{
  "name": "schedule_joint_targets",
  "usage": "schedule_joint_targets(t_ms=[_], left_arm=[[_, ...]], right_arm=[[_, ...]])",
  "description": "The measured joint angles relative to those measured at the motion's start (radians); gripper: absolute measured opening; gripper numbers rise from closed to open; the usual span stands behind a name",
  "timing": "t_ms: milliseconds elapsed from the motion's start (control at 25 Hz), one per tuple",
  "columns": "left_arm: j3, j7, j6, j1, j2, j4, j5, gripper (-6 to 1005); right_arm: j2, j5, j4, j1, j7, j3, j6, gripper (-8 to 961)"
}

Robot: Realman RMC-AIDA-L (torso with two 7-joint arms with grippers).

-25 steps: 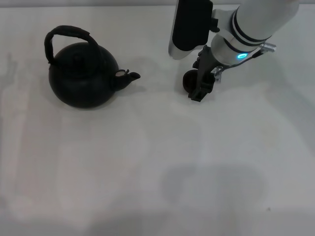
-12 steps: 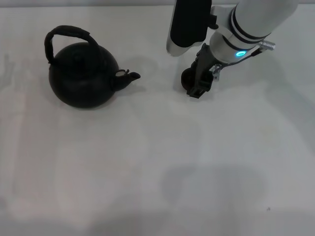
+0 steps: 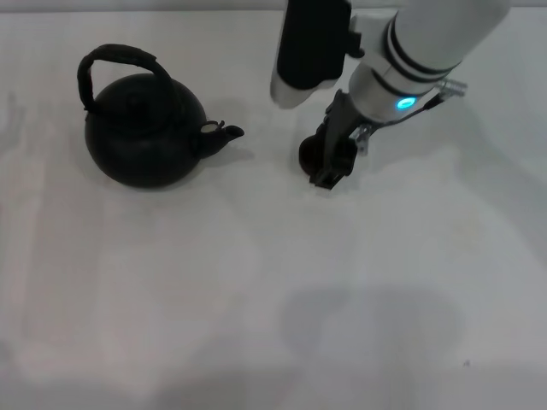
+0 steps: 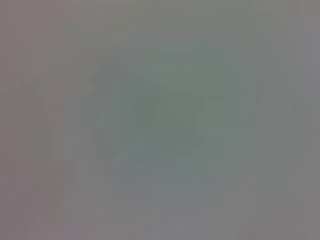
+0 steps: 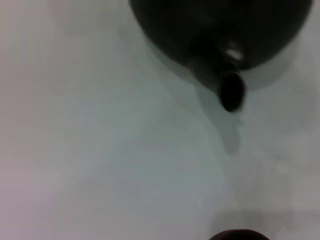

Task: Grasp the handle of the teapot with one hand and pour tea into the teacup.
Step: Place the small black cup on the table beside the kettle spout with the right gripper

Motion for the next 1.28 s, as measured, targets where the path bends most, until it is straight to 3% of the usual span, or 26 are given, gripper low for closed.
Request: schedule_joint_targets(t_ms=[240, 440, 1280], left_arm=[[0.003, 0.001, -0.004, -0.001, 0.001, -0.002, 0.002, 861], [0.004, 0.001, -0.004, 0.0, 0.001, -0.006, 0.003, 861], [0.005, 0.0, -0.004, 0.003, 0.003, -0.013, 0.004, 862]], right_arm=[[0.001, 0.0, -0.118, -0.045, 0.068, -0.095, 0.015, 738], [0.001, 0.001, -0.143, -0.048, 0.118, -0.19, -0.023, 745], [0.001, 0.012, -0.175, -0.07, 0.14, -0.221, -0.049, 777]])
